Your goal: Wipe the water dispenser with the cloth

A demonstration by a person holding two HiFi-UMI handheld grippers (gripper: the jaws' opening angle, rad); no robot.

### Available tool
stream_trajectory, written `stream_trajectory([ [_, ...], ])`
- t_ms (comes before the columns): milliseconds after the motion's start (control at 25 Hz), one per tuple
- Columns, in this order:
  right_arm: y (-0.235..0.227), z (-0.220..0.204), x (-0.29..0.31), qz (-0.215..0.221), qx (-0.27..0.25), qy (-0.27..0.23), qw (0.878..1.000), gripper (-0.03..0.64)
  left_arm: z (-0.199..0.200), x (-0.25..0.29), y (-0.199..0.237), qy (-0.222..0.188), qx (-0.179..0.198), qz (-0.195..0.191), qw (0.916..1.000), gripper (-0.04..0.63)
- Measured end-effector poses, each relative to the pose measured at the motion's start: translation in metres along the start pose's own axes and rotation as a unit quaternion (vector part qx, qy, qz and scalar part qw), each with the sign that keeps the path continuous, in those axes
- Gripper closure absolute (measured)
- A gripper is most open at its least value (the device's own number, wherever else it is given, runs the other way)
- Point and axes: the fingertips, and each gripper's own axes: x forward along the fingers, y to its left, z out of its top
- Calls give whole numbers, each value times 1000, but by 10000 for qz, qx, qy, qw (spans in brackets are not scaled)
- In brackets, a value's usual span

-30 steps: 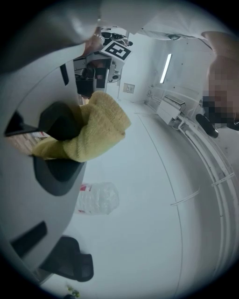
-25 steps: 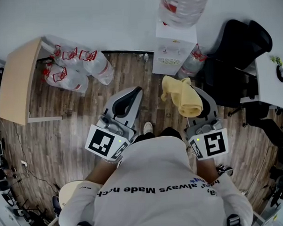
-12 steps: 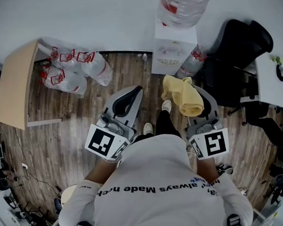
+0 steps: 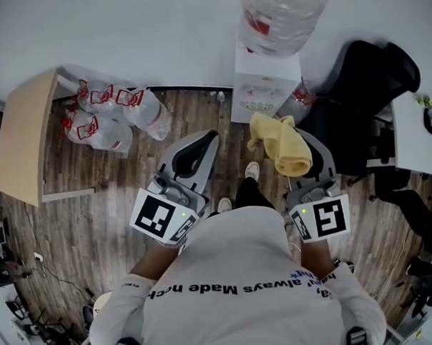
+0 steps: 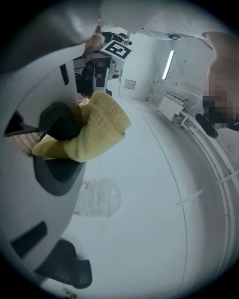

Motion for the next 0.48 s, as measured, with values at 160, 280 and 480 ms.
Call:
stream_trajectory([
  [160,-17,-2,15,15,48,40,10000,549,-1,22,9,41,9,-15,10000,575],
  [280,-31,-3,27,24,67,49,10000,549,-2,39,17,50,5,11,10000,575],
  [480,-58,0,45,42,68,38,10000,549,0,69,27,47,7,25,10000,575],
])
